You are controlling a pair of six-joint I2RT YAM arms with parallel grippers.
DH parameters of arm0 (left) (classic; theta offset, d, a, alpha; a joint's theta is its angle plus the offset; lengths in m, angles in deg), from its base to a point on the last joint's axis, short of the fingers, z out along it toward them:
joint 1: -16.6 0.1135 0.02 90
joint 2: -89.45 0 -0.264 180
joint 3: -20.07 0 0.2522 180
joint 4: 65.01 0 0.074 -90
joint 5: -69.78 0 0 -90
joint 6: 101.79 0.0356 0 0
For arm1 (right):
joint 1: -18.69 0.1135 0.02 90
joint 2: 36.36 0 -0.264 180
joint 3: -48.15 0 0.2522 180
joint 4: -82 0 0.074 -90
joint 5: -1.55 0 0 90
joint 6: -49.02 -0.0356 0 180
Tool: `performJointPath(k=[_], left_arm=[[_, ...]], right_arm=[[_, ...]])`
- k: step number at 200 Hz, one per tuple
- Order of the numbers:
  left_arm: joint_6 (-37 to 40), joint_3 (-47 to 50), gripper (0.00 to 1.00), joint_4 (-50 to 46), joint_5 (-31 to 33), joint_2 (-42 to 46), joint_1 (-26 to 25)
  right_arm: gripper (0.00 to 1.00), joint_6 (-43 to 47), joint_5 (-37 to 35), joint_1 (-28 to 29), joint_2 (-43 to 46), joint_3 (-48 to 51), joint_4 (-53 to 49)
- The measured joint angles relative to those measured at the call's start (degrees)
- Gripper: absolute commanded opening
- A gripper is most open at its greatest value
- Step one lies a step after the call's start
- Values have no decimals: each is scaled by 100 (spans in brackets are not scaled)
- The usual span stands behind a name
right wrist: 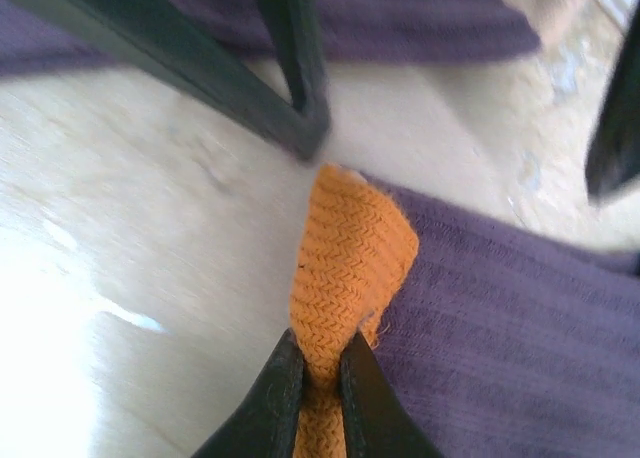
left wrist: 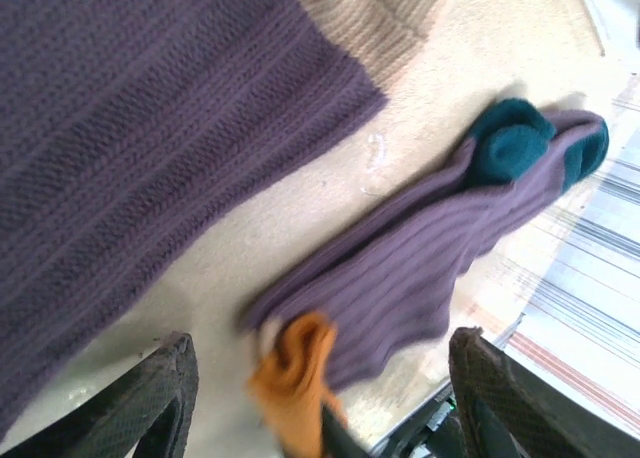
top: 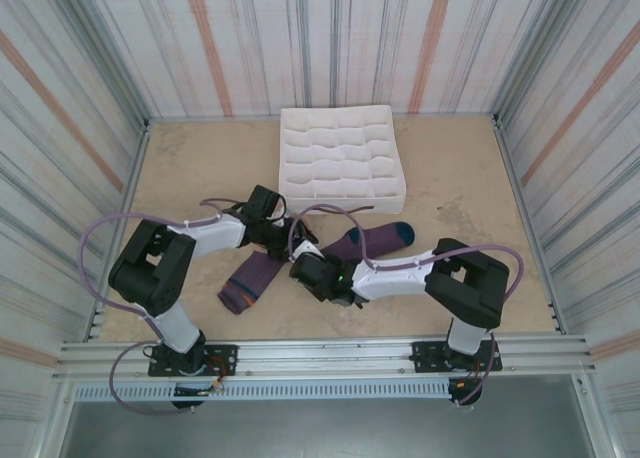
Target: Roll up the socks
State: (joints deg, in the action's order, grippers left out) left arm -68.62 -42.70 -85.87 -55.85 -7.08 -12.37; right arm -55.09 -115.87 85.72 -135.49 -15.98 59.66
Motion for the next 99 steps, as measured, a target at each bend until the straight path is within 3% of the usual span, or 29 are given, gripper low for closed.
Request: performJointPath(k=[45, 99], left_arm=[[-46, 17, 67, 87, -85, 326, 26], [-103, 114, 65, 249, -96, 474, 26]], right_arm=[[0, -2, 804, -715, 496, 437, 149], [0, -181, 2601, -1602, 931, 866, 557]])
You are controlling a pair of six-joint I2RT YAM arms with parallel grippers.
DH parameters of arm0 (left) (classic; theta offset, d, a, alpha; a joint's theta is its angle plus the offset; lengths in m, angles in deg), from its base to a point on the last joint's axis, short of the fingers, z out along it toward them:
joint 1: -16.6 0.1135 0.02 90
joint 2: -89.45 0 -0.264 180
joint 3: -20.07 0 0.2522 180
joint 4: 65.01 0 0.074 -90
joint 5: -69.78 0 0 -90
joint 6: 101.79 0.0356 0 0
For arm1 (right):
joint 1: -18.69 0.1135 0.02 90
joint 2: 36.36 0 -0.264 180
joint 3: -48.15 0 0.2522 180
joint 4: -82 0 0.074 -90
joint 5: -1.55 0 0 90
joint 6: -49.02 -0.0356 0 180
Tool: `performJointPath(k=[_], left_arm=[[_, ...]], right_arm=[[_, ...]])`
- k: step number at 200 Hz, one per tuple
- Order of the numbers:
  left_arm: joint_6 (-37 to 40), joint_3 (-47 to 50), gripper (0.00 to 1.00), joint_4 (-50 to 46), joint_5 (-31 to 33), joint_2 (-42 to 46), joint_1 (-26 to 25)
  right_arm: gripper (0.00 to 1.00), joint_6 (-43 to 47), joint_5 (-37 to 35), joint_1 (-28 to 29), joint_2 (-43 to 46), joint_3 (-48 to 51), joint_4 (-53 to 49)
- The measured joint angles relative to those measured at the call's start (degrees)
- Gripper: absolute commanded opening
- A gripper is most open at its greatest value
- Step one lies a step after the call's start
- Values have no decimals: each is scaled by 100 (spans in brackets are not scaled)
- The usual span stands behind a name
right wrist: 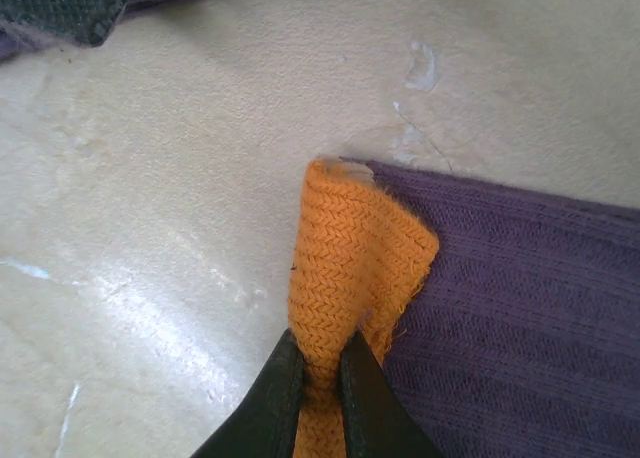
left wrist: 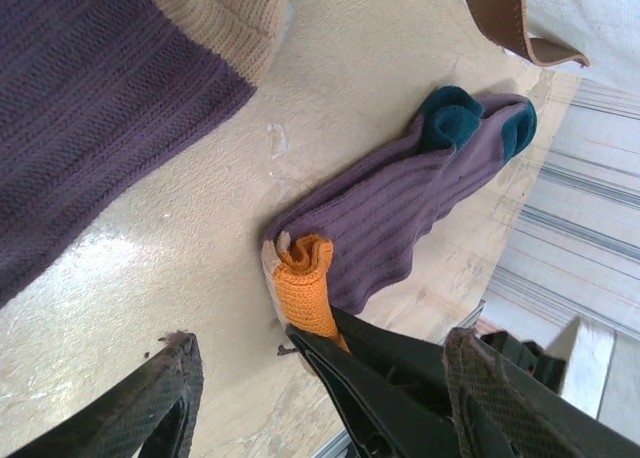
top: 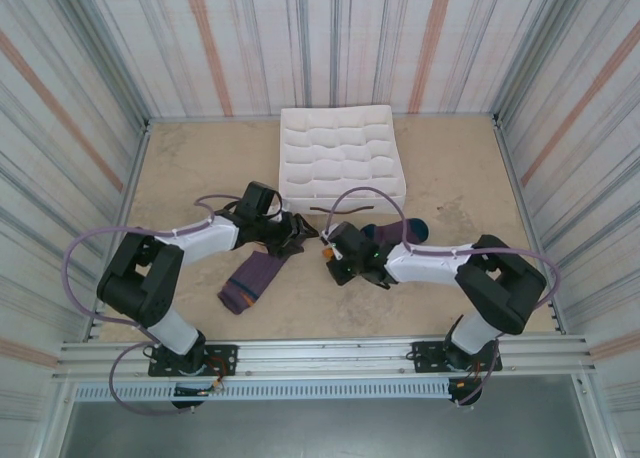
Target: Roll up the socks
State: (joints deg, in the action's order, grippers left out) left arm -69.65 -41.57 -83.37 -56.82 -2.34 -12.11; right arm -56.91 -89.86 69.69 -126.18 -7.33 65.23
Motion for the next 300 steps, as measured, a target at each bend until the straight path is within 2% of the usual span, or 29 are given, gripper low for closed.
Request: performJointPath(k=[55, 99, 142, 176, 219, 278, 300], left_arm=[[63, 0, 60, -20, 74, 22, -122], [129, -11, 56, -28, 216, 11, -393], [214, -214, 54, -22, 339, -208, -610], [273, -350, 53, -22, 470, -472, -857], [334, -555, 53, 22, 586, -798, -1091], [363, -715, 47, 31, 811, -1141, -1248], [358, -800, 41, 42, 874, -1259, -1266]], right_arm=[[0, -1064, 2135, -1082, 116, 811, 1335], [0, -2096, 3117, -1652, 116, 1644, 2732], [0, -2876, 3445, -1978, 87, 2092, 3473], [0, -3440, 3847, -2339, -278, 2365, 4251], [0, -3759, 4138, -2415, -748, 2428, 5058], [0, -3915, 4170, -2437, -859, 2433, 5257], [0, -3919, 4201, -2450, -911, 2433, 5333]])
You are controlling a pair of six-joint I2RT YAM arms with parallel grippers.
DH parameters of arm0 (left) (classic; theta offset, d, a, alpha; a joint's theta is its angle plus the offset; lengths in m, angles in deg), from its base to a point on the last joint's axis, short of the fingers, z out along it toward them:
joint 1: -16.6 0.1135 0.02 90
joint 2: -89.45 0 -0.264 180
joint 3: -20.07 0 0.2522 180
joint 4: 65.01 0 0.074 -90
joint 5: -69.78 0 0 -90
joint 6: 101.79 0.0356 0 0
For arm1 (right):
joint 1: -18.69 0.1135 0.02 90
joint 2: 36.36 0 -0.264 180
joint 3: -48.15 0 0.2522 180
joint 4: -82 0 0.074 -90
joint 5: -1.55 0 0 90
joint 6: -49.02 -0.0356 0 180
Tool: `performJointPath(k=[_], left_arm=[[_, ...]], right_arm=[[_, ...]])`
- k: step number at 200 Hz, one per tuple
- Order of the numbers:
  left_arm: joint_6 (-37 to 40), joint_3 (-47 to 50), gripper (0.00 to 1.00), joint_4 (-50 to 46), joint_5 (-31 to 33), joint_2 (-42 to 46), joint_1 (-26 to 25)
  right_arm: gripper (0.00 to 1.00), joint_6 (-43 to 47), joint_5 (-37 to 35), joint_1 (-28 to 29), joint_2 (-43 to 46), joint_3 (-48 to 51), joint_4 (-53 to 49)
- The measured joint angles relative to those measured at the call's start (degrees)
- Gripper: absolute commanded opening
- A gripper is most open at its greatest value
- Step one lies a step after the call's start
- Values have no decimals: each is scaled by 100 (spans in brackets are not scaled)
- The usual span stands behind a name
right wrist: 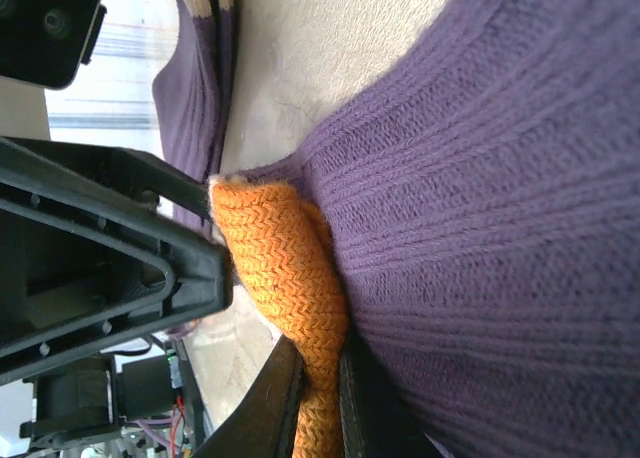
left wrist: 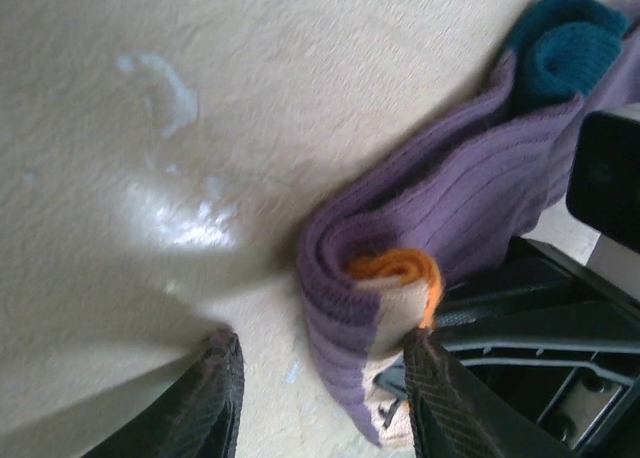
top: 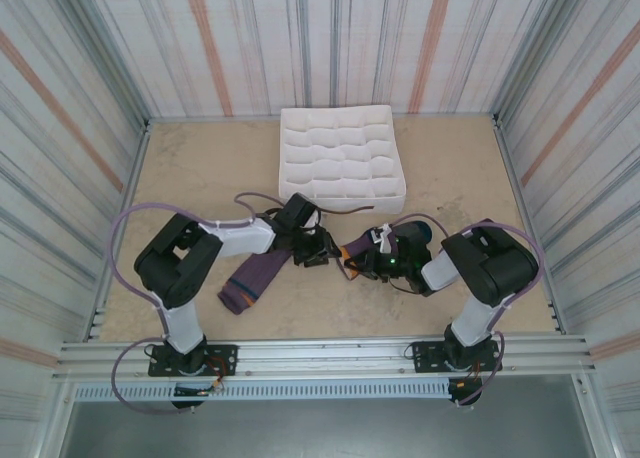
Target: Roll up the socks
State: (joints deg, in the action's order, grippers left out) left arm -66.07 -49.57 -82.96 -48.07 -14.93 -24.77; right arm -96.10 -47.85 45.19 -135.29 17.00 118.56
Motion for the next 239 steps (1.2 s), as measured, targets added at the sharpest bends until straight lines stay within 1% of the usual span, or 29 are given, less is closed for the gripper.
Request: performJointPath(k=[13, 32, 47, 51, 61, 77, 81, 82, 83, 84, 87, 88, 93, 99, 108, 119, 134, 146, 162, 176, 178, 199, 214, 239], left_arm=[[-24, -76, 35, 13, 52, -83, -15], [-74, -149, 29, 83, 94, -192, -39], [-127, -157, 18, 131, 151, -229, -39], [-125, -162, 14, 142, 155, -236, -39], [-146, -188, 6, 127, 188, -234, -39], [-98, -243, 1, 33, 247, -234, -39], [-98, -254, 0, 7, 258, -234, -39], [-74, -258, 0, -7, 260, -234, -39], [-74, -258, 0, -7, 260, -234, -39], [-90, -273, 0, -33, 264, -234, -39], [-61, -289, 0, -59, 269, -234, -39], [-61, -289, 0, -59, 269, -234, -39], [-44, -308, 0, -111, 278, -234, -39], [-17, -332, 0, -164, 291, -234, -37], [52, -382, 0, -289, 304, -234, -22], [136, -442, 0, -461, 310, -232, 9], [254, -479, 0, -684, 308, -197, 90], [328, -476, 0, -907, 310, -125, 179], [422, -474, 0, -1252, 313, 0, 323], [490, -463, 0, -1504, 315, 105, 431], [503, -463, 0, -1537, 317, 120, 444], [616, -431, 0, -1884, 337, 254, 560], [664, -398, 0, -2009, 319, 299, 612], [739, -323, 0, -2177, 219, 334, 693]], right_arm=[[0, -7, 4, -2, -33, 0, 57], [0, -28, 24, -20, -70, 0, 114], [0, -42, 31, -28, -94, 0, 160], [0, -42, 35, -28, -103, 0, 175], [3, -42, 33, -28, -107, -2, 188], [12, -39, 17, -28, -101, -17, 166], [16, -39, 13, -28, -83, -26, 131], [18, -37, 13, -28, -76, -31, 114], [18, -37, 11, -28, -76, -35, 105], [21, -39, 9, -28, -72, -37, 94], [23, -39, -4, -28, -55, -42, 63], [26, -33, -11, -28, -37, -48, 26], [30, -24, -22, -28, -7, -63, -42], [33, 22, -13, -26, 79, -87, -146], [38, 74, -138, 15, 319, -166, -514], [48, 223, -339, 96, 660, -260, -1060], [58, 496, -782, 293, 1246, -417, -1987], [65, 791, -1309, 573, 1808, -592, -2839], [69, 1209, -2100, 1058, 2503, -870, -3807], [73, 1499, -2664, 1445, 2844, -1128, -4395], [73, 1593, -2850, 1572, 2907, -1211, -4557], [74, 2100, -3932, 2343, 2979, -1690, -5357], [74, 2376, -4546, 2809, 2848, -1923, -5681], [71, 2796, -5753, 3705, 2194, -2291, -6035]])
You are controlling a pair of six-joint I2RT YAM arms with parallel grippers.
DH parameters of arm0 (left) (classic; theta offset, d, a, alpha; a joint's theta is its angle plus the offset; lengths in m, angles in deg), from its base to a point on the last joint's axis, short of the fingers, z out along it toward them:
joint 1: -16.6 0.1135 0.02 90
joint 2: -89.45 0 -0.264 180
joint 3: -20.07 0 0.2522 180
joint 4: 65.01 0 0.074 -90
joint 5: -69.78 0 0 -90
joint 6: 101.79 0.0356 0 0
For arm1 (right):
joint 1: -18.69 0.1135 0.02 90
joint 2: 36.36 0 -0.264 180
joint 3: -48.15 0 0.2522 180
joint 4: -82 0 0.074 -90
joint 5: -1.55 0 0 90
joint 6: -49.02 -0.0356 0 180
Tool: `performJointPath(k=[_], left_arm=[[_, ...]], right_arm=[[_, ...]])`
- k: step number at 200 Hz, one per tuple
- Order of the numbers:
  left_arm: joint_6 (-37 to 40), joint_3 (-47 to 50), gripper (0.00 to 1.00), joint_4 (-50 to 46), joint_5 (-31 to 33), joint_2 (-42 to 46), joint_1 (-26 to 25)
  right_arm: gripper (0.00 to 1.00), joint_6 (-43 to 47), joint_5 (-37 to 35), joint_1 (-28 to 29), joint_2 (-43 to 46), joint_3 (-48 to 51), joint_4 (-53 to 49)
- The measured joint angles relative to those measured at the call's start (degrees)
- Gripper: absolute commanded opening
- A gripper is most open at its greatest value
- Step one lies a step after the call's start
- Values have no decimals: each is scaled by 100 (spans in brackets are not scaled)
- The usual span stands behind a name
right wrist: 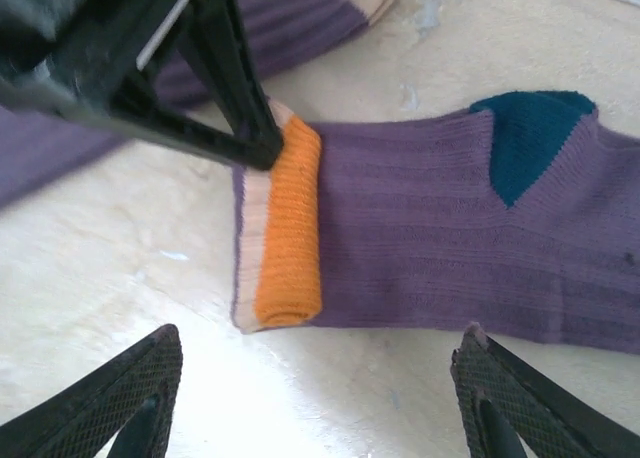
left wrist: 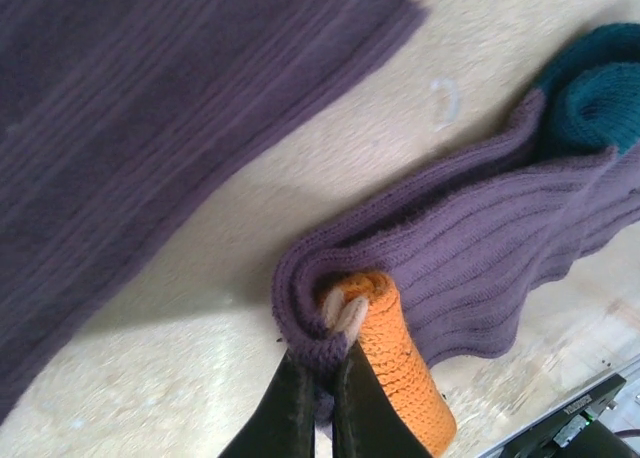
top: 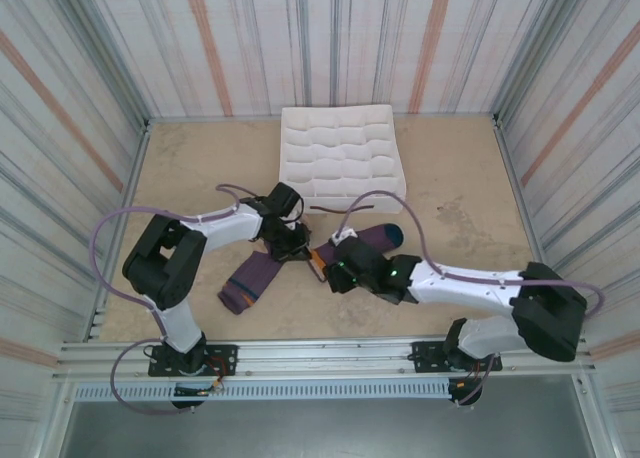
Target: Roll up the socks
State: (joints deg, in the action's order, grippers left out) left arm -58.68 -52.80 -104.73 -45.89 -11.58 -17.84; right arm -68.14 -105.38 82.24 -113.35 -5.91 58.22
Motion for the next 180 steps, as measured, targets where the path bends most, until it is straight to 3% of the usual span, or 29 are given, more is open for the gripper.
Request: performJointPath(k=[28, 62, 149, 180], left_arm=[[66, 0, 0, -118, -72, 2, 44], [181, 0, 0, -256, -197, 2, 83], [319, 0, 0, -302, -391, 2, 225], [321, 0, 0, -302, -393, 2, 225]], right_arm=[[67, 426, -1093, 868, -918, -422, -153], [63, 844, -2157, 1447, -1921, -970, -157], [50, 1585, -3324, 1534, -2983, -1344, 63], [36, 1738, -3445, 1534, -3143, -1453, 96]])
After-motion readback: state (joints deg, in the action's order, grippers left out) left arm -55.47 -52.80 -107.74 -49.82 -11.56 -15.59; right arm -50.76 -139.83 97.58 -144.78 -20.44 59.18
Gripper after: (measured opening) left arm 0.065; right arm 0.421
